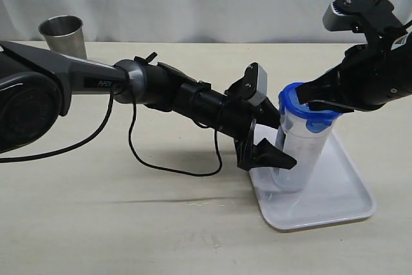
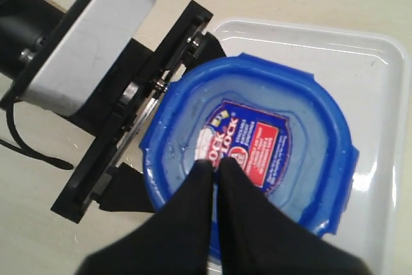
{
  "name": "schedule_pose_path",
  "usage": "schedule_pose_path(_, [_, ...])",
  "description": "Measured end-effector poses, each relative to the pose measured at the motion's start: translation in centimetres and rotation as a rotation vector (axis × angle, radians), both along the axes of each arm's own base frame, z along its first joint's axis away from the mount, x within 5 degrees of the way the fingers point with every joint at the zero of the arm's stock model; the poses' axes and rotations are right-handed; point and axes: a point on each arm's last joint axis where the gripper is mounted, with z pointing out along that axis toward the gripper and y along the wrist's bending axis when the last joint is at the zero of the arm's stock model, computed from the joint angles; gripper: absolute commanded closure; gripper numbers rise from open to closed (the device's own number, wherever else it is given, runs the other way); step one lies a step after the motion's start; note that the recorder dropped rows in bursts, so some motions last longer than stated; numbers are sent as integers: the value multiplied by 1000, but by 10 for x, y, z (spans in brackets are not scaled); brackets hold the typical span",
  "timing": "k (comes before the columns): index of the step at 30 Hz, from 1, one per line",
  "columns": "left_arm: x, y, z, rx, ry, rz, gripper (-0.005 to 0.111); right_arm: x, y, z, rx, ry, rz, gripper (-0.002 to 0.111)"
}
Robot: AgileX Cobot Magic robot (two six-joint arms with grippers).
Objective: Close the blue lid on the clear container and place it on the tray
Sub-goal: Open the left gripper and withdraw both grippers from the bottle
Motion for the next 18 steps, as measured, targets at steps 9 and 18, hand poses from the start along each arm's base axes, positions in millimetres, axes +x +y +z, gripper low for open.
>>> schedule_pose_path(9, [7,18,1,18,17,-1,27,0,0,0,-2,0,1,104])
schedule_pose_path(18, [6,35,30,149,8,-37,69,0,0,0,-2,0,1,104])
